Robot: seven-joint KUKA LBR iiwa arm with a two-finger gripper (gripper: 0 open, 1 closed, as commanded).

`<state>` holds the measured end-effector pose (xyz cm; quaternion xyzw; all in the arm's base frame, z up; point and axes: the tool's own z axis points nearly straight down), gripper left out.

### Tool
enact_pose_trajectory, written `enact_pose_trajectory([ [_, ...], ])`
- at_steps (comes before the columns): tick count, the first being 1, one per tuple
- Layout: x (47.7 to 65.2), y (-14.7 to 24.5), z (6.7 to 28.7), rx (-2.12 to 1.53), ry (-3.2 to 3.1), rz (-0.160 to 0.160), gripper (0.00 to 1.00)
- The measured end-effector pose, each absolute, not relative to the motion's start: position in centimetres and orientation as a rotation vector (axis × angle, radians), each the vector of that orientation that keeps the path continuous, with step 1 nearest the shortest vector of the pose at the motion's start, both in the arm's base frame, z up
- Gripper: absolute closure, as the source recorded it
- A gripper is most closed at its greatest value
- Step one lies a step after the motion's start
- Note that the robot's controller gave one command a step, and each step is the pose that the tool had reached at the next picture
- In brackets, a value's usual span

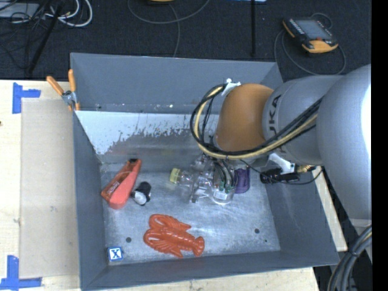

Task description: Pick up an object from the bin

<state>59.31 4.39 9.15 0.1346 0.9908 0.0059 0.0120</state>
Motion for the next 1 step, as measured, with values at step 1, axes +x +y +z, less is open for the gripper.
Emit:
enact_pose_trajectory([
  [1, 58.95, 3.69, 20.09, 0.454, 3.109, 0.0, 1.0],
])
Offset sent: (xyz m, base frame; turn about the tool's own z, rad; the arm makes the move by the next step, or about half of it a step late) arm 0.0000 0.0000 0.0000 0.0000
